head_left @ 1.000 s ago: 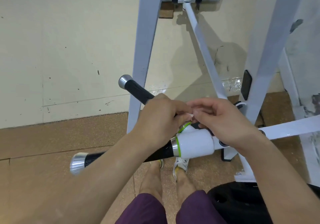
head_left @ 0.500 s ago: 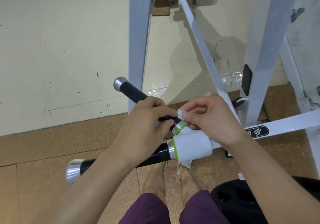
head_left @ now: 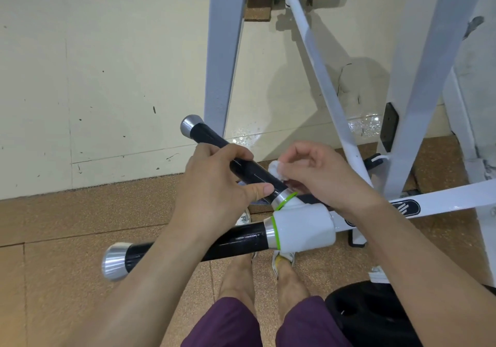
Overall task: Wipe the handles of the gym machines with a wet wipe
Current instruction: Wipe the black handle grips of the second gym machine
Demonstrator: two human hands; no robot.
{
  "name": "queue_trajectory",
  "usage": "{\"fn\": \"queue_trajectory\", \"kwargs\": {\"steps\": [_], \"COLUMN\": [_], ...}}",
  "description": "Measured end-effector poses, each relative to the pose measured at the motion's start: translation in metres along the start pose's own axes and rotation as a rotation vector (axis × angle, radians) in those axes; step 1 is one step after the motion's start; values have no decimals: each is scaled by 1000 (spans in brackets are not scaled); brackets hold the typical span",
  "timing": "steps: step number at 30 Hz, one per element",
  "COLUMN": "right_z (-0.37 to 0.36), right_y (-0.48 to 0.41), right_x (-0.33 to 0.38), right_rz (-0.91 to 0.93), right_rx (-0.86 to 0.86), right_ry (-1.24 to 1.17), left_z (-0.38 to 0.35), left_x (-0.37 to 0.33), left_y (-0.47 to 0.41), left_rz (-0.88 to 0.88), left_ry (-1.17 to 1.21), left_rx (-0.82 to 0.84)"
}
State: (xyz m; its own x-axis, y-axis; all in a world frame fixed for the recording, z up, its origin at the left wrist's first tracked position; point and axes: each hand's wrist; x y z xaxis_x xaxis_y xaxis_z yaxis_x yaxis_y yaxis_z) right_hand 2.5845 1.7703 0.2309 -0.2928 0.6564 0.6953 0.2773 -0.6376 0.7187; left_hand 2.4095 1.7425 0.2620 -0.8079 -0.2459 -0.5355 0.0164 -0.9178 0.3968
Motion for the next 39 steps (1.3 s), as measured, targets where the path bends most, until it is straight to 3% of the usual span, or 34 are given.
{"fn": "queue_trajectory", "kwargs": {"steps": [3,9,15,24,28,33,39], "right_z": [8,-13,3,-3,9,-12,-3], "right_y": [9,-9,-6,-17,-13,-25,-25], "right_x": [-2,3,2,7,9,19,29], "right_rz": [-52,18,-96,-27,-65,31,9], "right_rx": [81,-112,56,-14,34,-71,6], "right_ry": [-95,-47,-147,-17,27,114,214], "left_z": [-1,-3,1,-6,-5,0,5], "left_x": [2,3,8,14,15,14,17], "left_y": [0,1,2,7,5,1,-3], "left_rz": [0,-93,-272,-13,1,-37,-148], "left_ry": [28,-81,-235,50,104,34,-56], "left_rx": [10,-57,-54,-53,-18,30,23]}}
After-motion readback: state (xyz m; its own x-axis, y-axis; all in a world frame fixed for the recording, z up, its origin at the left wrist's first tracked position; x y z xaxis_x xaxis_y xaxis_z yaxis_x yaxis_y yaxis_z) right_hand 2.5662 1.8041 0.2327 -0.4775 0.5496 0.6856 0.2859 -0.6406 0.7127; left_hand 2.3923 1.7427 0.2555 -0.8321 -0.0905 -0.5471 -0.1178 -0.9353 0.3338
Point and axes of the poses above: each hand's wrist, its own y-axis away from the middle knuckle, its own z-axis out of the back of the hand, x = y × z, and after that the axes turned 6 degrees about -z, right-handed
